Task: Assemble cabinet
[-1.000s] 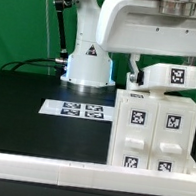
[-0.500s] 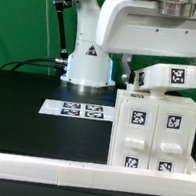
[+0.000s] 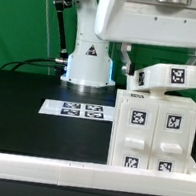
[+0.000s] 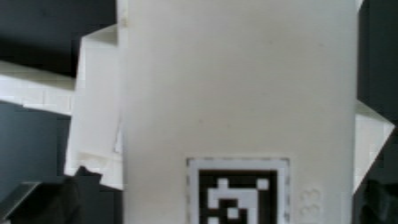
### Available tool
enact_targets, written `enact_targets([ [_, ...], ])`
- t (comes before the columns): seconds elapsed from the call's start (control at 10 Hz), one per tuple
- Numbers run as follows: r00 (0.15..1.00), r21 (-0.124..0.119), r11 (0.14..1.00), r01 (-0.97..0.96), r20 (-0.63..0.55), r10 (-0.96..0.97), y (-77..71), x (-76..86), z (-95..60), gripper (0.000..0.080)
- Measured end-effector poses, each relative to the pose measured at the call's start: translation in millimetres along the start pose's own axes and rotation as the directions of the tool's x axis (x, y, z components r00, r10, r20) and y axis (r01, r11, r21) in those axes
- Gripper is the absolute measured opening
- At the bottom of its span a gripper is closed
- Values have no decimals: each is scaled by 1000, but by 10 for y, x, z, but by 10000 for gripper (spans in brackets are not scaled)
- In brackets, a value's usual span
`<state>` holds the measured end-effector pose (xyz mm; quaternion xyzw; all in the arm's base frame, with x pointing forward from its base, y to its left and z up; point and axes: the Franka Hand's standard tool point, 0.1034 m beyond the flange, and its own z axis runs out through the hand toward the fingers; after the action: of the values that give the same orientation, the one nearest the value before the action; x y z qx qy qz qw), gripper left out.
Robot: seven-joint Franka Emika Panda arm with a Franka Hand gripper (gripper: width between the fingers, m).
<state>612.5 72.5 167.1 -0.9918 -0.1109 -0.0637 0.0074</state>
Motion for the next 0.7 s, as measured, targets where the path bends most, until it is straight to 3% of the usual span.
enact_targets([
  [0.4, 971, -51, 999, 13, -239, -24, 97, 27, -33, 796],
  [0.7, 976, -47, 999, 17, -215, -27, 98, 124, 15, 796],
])
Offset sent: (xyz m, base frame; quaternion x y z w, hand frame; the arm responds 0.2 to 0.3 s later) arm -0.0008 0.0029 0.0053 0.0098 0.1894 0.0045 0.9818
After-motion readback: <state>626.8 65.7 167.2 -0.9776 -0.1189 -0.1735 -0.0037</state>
